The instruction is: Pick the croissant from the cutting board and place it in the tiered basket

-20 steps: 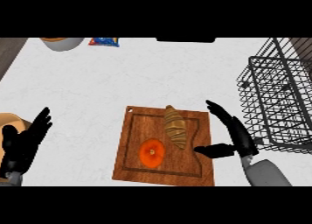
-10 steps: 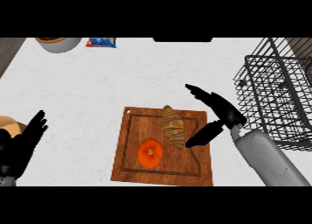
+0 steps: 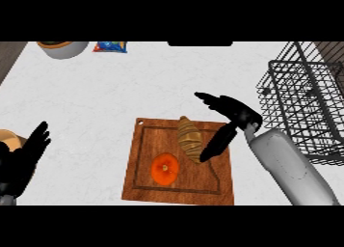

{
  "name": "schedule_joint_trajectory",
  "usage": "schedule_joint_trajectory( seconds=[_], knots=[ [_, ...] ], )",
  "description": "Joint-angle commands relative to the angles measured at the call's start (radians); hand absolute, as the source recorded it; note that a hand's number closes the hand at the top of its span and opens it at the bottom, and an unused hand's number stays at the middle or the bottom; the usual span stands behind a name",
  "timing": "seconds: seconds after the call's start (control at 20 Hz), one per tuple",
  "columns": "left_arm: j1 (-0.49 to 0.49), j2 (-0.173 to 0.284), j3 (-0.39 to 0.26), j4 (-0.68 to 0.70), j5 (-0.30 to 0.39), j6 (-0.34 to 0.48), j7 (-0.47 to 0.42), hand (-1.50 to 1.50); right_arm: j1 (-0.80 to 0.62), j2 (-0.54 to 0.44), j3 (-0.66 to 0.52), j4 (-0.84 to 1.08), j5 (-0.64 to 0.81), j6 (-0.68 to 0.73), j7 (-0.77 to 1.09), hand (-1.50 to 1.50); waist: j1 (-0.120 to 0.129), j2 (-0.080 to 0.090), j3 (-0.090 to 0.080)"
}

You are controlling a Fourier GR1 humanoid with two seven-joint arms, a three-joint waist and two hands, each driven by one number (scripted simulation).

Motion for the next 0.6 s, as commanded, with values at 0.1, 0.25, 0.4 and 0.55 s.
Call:
schedule_joint_trajectory(
  seconds=[0.1,0.25,0.4,0.55],
  knots=[
    [0.039,-0.02,0.034,-0.055,-0.032,-0.005,0.013,0.0,0.011,-0.028,-0.051,-0.015,0.045,0.088,0.083,-1.5,-0.001,0.0,0.0],
    [-0.003,-0.025,0.058,0.007,-0.033,-0.051,0.019,0.0,-0.015,-0.014,-0.094,0.043,0.063,0.12,0.096,-1.5,-0.001,0.001,0.0],
    [-0.045,-0.039,0.084,0.092,-0.064,-0.073,-0.034,0.0,0.059,0.029,-0.096,0.055,0.109,0.092,0.023,-1.5,-0.003,0.002,0.0],
    [0.024,-0.098,0.051,-0.046,-0.101,-0.033,0.033,0.0,0.036,0.04,-0.14,0.031,0.099,0.167,0.071,-1.5,-0.001,0.0,0.0]
  ],
)
